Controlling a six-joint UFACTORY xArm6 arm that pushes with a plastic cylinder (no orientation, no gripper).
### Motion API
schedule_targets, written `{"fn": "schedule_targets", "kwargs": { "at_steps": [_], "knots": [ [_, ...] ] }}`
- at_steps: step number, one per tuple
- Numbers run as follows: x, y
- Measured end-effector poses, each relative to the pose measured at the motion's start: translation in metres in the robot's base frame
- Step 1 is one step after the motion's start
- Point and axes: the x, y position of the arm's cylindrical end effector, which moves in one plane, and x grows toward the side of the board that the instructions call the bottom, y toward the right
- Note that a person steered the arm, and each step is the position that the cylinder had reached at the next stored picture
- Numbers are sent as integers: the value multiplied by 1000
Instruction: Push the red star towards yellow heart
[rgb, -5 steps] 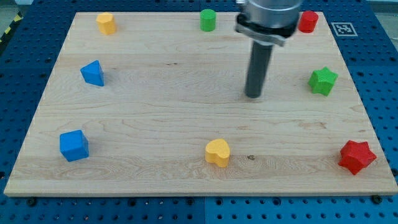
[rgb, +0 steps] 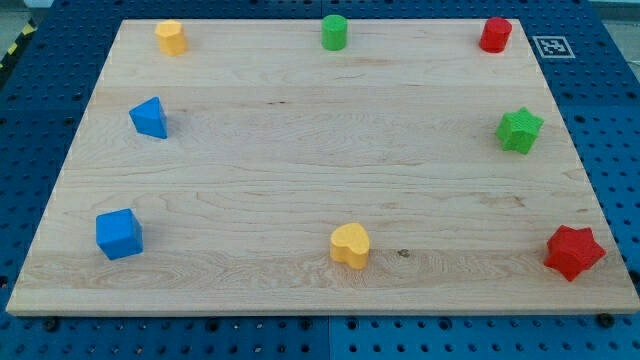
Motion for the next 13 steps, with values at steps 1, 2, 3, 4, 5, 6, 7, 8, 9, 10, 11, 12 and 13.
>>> {"fn": "schedule_targets", "kwargs": {
  "at_steps": [1,2,3,4,5,6,7,8,9,10,11,12,13],
  "knots": [
    [0,0],
    [-5,-7],
    [-6,-50],
    [-6,-56],
    [-6,-67],
    [-8,-68],
    [-12,-68],
    [-20,-68],
    [-20,-70],
    [-21,-72],
    [-20,-102],
    [-20,-141],
    [-20,-185]
  ]
}}
